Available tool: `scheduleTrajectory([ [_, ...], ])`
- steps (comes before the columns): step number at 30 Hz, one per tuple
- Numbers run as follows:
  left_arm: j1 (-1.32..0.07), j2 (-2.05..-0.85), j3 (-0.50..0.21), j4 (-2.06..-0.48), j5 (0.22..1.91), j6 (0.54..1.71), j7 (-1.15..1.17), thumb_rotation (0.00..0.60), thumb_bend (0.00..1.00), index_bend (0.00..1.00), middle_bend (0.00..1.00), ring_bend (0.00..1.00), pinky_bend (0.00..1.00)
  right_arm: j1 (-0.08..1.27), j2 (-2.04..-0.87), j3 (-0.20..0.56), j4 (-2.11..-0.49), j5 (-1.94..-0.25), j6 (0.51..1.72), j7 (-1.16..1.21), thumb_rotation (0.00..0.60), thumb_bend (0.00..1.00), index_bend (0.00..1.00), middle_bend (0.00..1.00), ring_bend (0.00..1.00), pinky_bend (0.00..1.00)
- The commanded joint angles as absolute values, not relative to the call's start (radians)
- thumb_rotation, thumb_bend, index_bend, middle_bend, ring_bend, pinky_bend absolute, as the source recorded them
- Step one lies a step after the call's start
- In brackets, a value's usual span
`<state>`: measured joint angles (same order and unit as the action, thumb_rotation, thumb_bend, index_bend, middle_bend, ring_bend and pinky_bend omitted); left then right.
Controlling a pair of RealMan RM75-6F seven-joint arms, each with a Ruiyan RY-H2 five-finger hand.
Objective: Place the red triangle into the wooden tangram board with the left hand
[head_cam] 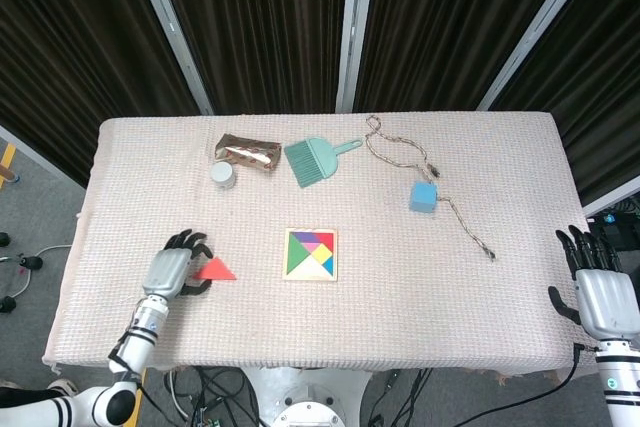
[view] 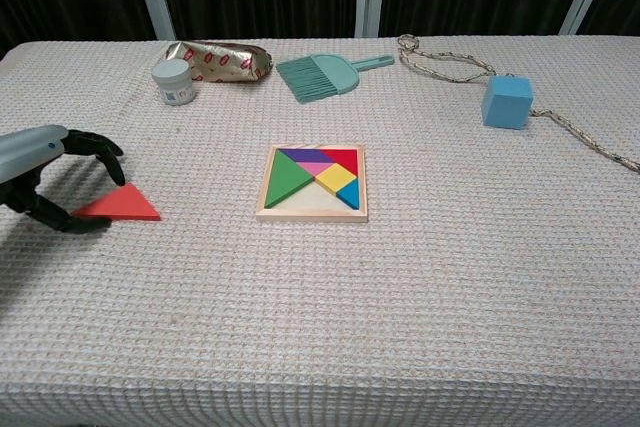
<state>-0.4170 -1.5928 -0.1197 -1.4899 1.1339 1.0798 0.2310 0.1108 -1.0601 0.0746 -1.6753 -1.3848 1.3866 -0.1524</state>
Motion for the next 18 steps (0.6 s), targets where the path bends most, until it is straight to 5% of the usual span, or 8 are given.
scheduleTrajectory([
  [1, -0.417, -1.592, -0.118, -1.489, 1.135, 1.080, 0.228, 0.600, 0.26, 0.39, 0.14, 0.01, 0.10, 0.111, -1.060, 0.074, -1.676, -1.383, 1.385, -0.154, 0.600, 0.26, 0.00, 0.00, 0.00, 0.00],
  [18, -0.433, -1.598, -0.113, -1.473, 1.151, 1.066, 0.202, 0.600, 0.25, 0.32, 0.14, 0.01, 0.10, 0.114, -1.055, 0.073, -1.687, -1.365, 1.370, -0.168, 0.600, 0.26, 0.00, 0.00, 0.00, 0.00],
])
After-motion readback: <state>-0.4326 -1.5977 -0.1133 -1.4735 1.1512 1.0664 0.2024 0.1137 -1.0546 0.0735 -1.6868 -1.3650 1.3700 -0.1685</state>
